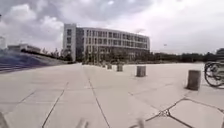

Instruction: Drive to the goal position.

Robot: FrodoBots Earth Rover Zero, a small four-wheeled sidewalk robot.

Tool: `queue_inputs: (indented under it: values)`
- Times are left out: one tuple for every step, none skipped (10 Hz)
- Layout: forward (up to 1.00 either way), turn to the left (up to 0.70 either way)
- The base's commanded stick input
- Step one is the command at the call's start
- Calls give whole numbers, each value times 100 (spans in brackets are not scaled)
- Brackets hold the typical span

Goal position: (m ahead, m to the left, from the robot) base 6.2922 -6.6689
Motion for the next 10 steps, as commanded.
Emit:
queue_inputs:
  values:
    - [70,-35]
    - [70,-35]
    - [70,-35]
    - [70,-35]
    - [70,-35]
    - [70,-35]
    - [70,-35]
    - [70,-35]
    - [70,-35]
    - [70,-35]
